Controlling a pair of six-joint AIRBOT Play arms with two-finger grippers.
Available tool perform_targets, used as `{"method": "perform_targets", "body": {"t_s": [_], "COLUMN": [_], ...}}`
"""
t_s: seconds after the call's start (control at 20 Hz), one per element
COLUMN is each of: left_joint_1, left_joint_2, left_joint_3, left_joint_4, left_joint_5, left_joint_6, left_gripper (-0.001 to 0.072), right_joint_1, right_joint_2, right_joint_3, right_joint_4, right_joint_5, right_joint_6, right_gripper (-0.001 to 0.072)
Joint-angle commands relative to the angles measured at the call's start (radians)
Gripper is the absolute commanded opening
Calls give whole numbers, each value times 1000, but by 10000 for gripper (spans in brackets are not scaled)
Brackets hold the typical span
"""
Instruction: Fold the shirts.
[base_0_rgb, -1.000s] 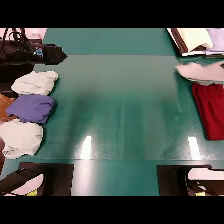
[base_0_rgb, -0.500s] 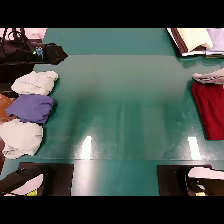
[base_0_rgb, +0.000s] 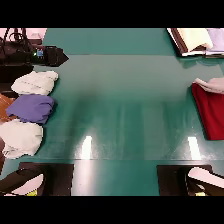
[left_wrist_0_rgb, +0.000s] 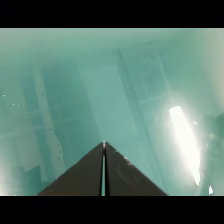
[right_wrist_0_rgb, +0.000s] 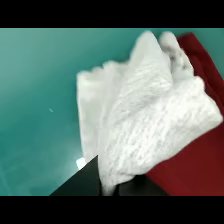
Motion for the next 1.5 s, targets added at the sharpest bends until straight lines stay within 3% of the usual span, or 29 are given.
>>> {"method": "perform_targets", "body": {"t_s": [0.0, 0.1, 0.15, 0.25, 0.3, 0.55, 0.7, 0.9, 1.0, 1.1, 1.45], "left_joint_1": [0, 0, 0, 0, 0, 0, 0, 0, 0, 0, 0], "left_joint_2": [1, 1, 1, 1, 1, 1, 1, 1, 1, 1, 1], "left_joint_3": [0, 0, 0, 0, 0, 0, 0, 0, 0, 0, 0], "left_joint_4": [0, 0, 1, 1, 1, 0, 0, 0, 0, 0, 0], "left_joint_5": [-7, -8, -8, -8, -8, 2, 2, 2, 2, 2, 2], "left_joint_6": [7, 8, 8, 8, 8, 6, 6, 6, 6, 6, 6], "left_gripper": [23, 22, 23, 23, 23, 23, 23, 23, 23, 23, 23], "right_joint_1": [-2, -24, -48, -105, -139, -138, -2, 283, 415, 521, 632], "right_joint_2": [81, 109, 123, 140, 147, 214, 270, 319, 331, 339, 340], "right_joint_3": [-161, -235, -270, -310, -319, -317, -317, -317, -317, -317, -317], "right_joint_4": [-181, -222, -217, -218, -216, -48, 111, 150, 150, 150, 150], "right_joint_5": [13, 18, 23, 55, 71, 53, 24, -38, -79, -97, -82], "right_joint_6": [32, 60, 68, 71, 71, 66, 66, 66, 66, 66, 66], "right_gripper": [15, 23, 82, 538, 635, 630, 626, 609, 406, 8, 14]}}
